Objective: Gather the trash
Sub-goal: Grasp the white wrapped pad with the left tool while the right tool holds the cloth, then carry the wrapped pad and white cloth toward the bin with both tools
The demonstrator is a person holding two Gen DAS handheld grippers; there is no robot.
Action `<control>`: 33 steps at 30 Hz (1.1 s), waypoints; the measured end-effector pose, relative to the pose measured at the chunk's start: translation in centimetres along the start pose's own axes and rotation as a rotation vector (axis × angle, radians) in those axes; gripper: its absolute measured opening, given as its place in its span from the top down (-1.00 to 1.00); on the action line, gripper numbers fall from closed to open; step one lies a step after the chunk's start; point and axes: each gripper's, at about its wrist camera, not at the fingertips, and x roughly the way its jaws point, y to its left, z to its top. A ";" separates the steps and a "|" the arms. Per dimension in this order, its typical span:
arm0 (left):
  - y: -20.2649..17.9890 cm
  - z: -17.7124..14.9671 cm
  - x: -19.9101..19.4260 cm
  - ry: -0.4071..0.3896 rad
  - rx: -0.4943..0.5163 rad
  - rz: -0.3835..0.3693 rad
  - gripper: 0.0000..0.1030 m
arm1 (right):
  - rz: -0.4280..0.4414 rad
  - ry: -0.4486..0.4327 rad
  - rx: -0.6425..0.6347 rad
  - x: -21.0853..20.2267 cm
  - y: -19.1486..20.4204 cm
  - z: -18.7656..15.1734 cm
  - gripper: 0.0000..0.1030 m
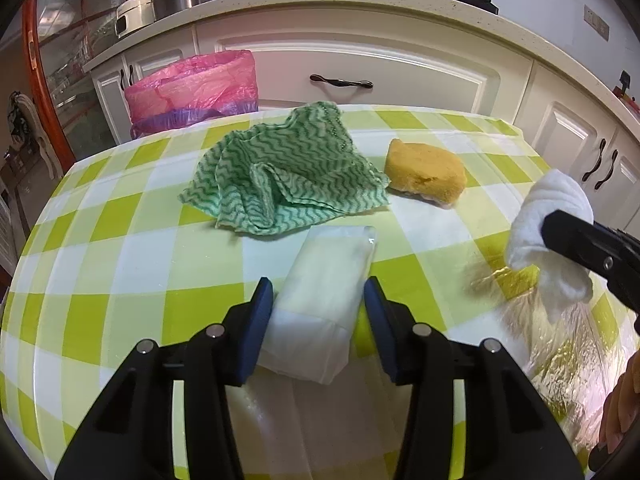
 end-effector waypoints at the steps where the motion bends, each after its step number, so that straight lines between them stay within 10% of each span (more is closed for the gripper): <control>1: 0.1 0.1 0.1 0.004 -0.006 -0.002 0.08 | -0.002 0.000 -0.001 0.0 0.0 0.0 0.59; 33: 3.2 -5.8 -18.1 -0.486 -0.125 0.023 0.27 | 0.116 -0.118 -0.157 -5.0 9.0 -0.2 0.59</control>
